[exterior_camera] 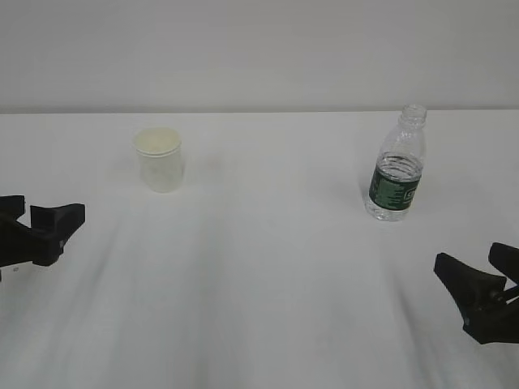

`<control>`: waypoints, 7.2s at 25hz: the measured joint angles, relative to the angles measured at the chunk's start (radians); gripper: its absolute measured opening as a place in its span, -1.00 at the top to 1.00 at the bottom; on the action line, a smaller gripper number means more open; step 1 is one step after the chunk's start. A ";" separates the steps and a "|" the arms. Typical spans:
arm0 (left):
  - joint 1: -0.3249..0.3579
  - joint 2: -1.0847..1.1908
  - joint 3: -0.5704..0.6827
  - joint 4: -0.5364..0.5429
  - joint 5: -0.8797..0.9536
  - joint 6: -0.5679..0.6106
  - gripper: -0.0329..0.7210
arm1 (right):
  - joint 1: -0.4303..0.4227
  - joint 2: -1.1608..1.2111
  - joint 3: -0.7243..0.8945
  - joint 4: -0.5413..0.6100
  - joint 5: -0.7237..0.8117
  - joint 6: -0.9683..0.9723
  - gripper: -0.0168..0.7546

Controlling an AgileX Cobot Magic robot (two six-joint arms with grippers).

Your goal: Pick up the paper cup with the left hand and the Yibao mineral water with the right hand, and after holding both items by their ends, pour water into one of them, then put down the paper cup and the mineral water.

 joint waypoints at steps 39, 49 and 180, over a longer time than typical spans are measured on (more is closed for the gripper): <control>0.000 -0.001 0.123 -0.015 -0.005 -0.072 -0.65 | 0.000 0.000 0.000 0.005 -0.006 0.001 -0.58; 0.000 -0.005 0.323 0.018 -0.488 -0.112 -0.65 | 0.000 0.000 0.000 0.007 -0.008 0.001 -0.58; 0.000 0.410 0.039 0.144 -0.571 -0.106 -0.51 | 0.000 0.368 -0.330 0.059 -0.011 -0.141 -0.67</control>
